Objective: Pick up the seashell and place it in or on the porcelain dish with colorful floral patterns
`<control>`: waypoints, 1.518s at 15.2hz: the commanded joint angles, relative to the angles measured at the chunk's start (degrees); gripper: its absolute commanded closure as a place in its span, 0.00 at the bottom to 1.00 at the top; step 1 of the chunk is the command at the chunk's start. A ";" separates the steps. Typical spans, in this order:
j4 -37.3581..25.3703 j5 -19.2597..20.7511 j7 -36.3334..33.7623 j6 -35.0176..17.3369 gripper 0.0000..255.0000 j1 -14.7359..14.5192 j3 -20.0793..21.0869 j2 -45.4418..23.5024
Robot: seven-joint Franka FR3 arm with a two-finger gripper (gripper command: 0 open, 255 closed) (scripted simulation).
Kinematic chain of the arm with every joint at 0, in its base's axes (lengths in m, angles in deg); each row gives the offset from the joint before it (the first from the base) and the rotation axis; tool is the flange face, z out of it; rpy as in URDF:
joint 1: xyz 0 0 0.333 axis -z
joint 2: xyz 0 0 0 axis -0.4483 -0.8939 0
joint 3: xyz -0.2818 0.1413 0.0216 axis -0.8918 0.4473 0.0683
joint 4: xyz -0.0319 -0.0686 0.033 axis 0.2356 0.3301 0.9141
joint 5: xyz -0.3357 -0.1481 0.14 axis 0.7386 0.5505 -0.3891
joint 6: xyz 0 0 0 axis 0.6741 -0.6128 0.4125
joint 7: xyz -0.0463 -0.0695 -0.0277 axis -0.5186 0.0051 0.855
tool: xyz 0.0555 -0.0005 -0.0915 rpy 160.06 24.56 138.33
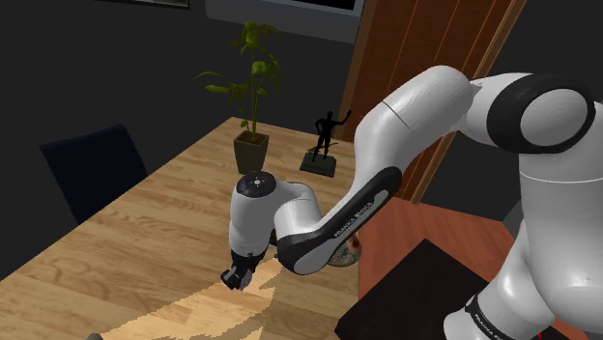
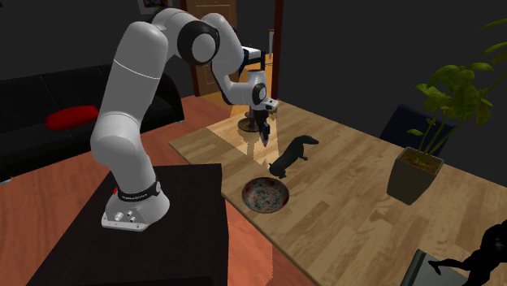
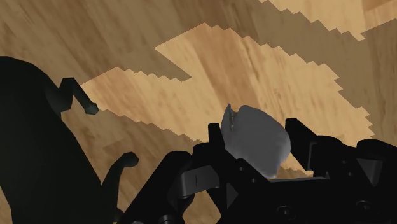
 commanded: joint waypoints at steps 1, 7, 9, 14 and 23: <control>0.54 -0.86 0.65 0.80 1.00 0.57 0.70 1.40; 0.81 -3.50 2.69 3.66 1.00 1.94 2.58 4.79; 5.25 -4.27 4.57 1.56 1.00 4.46 2.82 7.67; 15.29 -6.98 10.67 -3.23 1.00 10.77 3.27 14.47; 29.84 -15.42 27.32 -10.01 1.00 21.73 2.97 25.23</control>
